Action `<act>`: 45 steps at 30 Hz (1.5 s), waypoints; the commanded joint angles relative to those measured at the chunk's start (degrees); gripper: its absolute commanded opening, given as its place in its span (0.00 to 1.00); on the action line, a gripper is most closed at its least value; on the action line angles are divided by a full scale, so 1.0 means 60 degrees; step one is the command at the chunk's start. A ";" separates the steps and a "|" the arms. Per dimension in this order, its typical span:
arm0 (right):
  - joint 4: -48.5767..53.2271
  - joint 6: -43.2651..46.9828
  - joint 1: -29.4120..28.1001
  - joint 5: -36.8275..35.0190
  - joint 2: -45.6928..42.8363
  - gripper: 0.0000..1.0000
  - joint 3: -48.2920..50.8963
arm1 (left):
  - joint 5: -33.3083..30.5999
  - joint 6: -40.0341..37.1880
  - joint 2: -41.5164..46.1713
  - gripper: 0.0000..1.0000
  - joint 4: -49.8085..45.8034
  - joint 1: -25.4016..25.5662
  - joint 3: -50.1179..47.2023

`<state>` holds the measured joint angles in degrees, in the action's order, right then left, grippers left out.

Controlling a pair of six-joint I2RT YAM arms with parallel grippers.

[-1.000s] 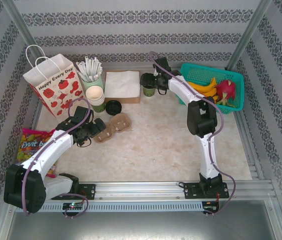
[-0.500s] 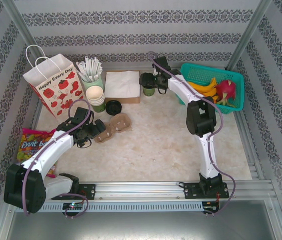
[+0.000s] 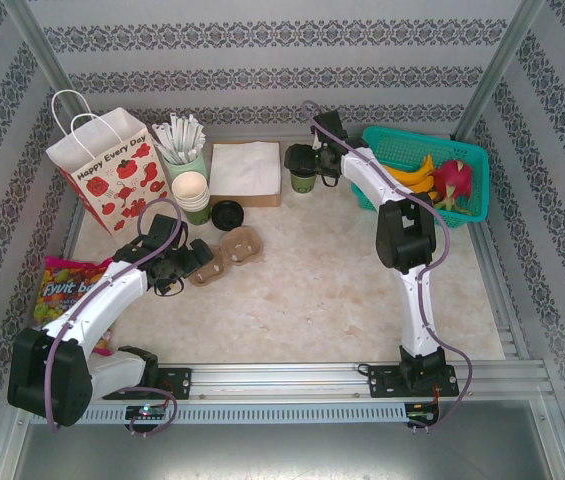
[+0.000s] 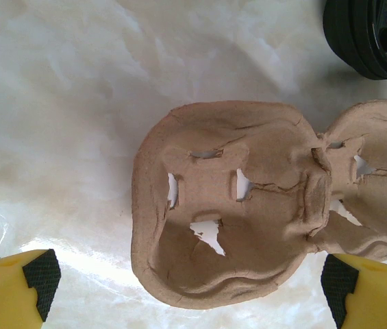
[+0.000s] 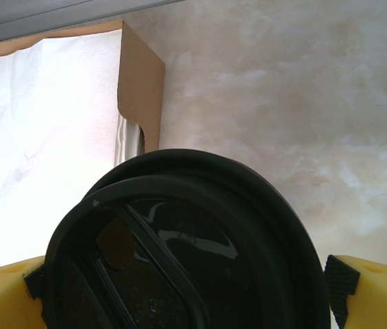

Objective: Pack the takeout coffee

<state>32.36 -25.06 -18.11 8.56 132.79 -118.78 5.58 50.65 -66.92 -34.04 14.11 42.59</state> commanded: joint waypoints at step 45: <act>-0.2274 -0.0470 -0.1896 -0.1271 -0.9420 0.98 1.0365 | 0.2747 -0.5205 -0.5085 1.00 0.4818 0.2898 0.1943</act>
<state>23.27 -24.32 -29.41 4.71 79.88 -59.09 19.68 22.00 -94.65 -8.03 28.86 50.78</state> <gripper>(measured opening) 0.978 0.994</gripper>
